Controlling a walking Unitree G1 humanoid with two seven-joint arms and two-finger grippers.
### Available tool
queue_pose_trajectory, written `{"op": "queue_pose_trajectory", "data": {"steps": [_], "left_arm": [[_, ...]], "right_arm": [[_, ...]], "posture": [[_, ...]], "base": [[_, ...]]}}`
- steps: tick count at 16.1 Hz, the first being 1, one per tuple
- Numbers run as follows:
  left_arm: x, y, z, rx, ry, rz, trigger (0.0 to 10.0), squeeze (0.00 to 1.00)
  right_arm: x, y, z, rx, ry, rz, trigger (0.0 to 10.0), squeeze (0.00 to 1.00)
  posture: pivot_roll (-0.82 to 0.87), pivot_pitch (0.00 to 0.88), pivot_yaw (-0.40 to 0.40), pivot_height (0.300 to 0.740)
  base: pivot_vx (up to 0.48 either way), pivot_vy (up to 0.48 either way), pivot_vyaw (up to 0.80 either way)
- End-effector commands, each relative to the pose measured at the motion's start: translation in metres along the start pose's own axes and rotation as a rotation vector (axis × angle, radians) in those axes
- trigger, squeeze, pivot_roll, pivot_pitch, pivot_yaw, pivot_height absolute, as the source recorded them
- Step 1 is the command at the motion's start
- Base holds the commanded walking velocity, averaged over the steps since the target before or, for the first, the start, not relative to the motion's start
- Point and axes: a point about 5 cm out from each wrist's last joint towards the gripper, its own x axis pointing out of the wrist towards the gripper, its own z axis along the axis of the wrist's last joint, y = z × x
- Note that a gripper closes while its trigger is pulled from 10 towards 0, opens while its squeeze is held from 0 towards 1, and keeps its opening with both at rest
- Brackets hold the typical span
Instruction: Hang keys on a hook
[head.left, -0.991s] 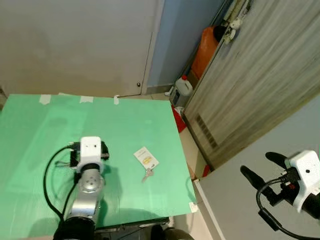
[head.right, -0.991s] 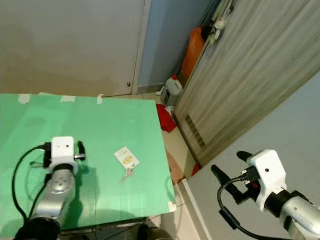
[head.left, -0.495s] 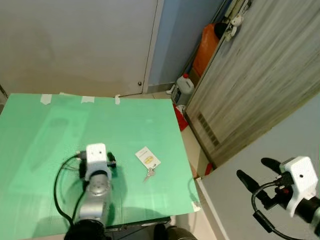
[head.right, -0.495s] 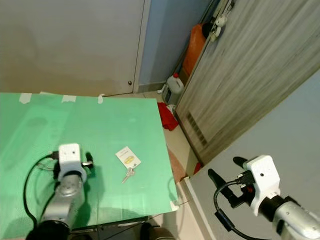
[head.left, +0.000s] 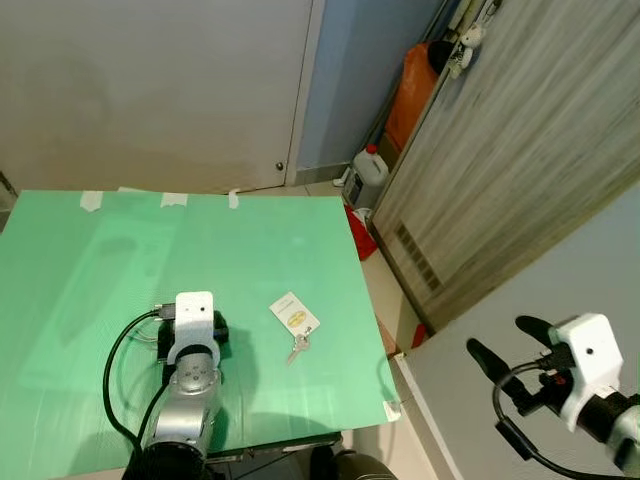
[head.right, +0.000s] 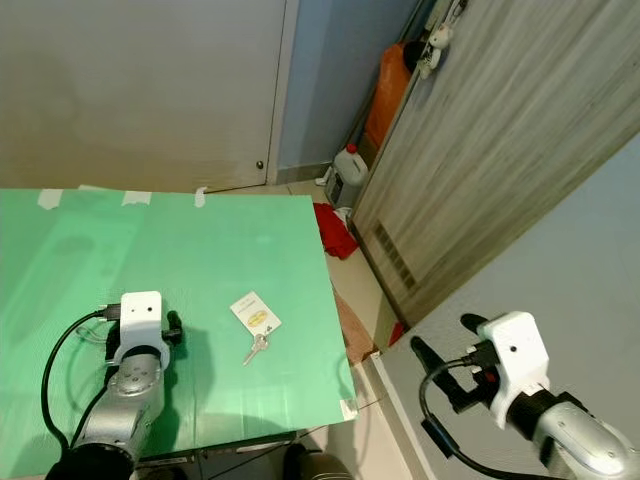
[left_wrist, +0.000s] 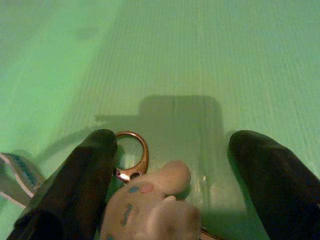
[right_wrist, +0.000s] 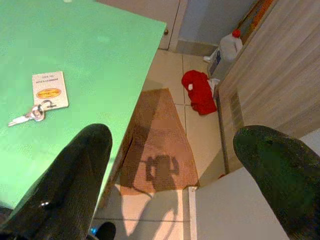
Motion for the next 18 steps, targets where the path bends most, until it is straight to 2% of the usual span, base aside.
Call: {"op": "queue_pose_trajectory", "data": {"steps": [1,4,7,9,10,12,13,14,15,18], "left_arm": [[-0.004,-0.002,-0.013,0.029,0.028,-0.010,0.0,0.00],[-0.003,0.004,0.005,-0.002,-0.088,-0.018,0.0,0.00],[-0.003,0.001,0.009,0.016,-0.103,-0.024,0.0,0.00],[0.004,0.006,0.013,0.052,-0.116,-0.025,0.0,0.00],[0.007,0.011,0.019,0.031,-0.121,-0.014,0.0,0.00],[-0.002,0.011,0.026,-0.004,-0.131,-0.007,0.0,0.00],[-0.010,0.002,0.026,-0.002,-0.136,-0.033,10.0,0.00],[-0.019,-0.010,0.027,-0.004,-0.161,-0.079,10.0,0.00],[-0.028,-0.017,0.031,-0.031,-0.192,-0.101,10.0,1.00],[-0.048,-0.029,0.029,-0.042,-0.158,-0.128,10.0,1.00]], "right_arm": [[-0.002,0.002,0.006,-0.012,-0.001,-0.007,10.0,0.00],[0.001,0.005,0.011,-0.016,-0.010,-0.002,10.0,0.00],[0.004,0.009,0.011,-0.008,-0.005,0.002,10.0,0.00],[0.007,0.010,0.011,-0.004,-0.002,0.000,10.0,0.00],[0.009,0.009,0.009,-0.003,-0.003,-0.001,10.0,0.00],[0.013,0.008,0.004,0.003,-0.005,-0.007,10.0,0.00],[0.015,0.008,0.001,0.005,-0.002,-0.006,10.0,0.00],[0.016,0.008,-0.001,0.007,0.000,-0.004,10.0,0.00],[0.017,0.009,-0.002,0.007,0.002,0.000,10.0,0.00],[0.018,0.012,-0.001,0.003,0.002,0.012,10.0,0.00]], "posture": [[-0.30,0.194,-0.179,0.740],[-0.28,0.197,-0.180,0.740],[-0.28,0.200,-0.180,0.740],[-0.28,0.198,-0.182,0.740],[-0.26,0.185,-0.168,0.740],[-0.24,0.174,-0.156,0.740],[-0.24,0.173,-0.153,0.740],[-0.23,0.172,-0.153,0.740],[-0.23,0.170,-0.153,0.740],[-0.21,0.164,-0.163,0.740]], "base": [[0.000,0.000,0.00],[0.000,0.000,0.00],[0.000,0.000,0.00],[0.000,0.000,0.00],[0.000,0.000,0.00],[0.000,0.000,0.00],[0.000,0.000,0.00],[0.000,0.000,0.00],[0.000,0.000,0.00],[0.000,0.000,0.00]]}}
